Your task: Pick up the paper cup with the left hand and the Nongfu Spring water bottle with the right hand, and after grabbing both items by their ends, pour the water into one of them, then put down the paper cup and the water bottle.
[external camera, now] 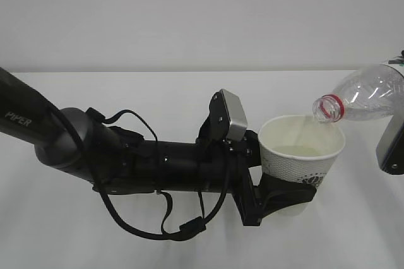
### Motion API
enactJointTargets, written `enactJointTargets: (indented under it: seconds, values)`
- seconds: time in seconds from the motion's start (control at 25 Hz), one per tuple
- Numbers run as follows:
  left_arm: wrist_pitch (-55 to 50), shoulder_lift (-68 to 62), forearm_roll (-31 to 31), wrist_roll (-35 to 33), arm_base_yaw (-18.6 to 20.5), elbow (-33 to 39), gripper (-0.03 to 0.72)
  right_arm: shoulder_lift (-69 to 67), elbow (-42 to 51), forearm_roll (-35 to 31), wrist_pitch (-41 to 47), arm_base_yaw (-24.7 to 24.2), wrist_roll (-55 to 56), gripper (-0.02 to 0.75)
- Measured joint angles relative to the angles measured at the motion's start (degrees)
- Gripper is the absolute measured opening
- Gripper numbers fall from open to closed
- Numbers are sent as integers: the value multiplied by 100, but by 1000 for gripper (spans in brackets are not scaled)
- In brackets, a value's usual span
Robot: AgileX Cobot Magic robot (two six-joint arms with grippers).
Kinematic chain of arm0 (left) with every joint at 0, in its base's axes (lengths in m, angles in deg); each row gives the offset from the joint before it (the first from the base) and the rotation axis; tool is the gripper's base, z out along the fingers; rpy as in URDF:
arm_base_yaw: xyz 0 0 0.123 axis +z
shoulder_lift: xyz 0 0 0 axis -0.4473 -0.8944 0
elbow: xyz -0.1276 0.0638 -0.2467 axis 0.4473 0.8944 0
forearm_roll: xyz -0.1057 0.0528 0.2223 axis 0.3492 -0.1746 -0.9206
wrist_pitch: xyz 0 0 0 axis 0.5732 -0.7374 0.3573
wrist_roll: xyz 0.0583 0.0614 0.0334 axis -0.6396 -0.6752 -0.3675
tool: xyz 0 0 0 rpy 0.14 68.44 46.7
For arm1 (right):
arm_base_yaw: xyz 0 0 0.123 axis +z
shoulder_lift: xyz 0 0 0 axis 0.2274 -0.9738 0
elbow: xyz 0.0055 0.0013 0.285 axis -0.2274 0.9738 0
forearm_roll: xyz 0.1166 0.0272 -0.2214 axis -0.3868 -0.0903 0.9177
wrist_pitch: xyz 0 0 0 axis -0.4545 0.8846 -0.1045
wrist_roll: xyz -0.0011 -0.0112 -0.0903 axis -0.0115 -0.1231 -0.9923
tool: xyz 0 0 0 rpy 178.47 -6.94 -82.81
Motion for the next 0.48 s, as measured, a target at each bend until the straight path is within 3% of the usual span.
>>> enactJointTargets:
  seconds: [0.48]
  values:
    - [0, 0, -2, 0, 0, 0, 537, 0, 0, 0, -19, 0, -22, 496]
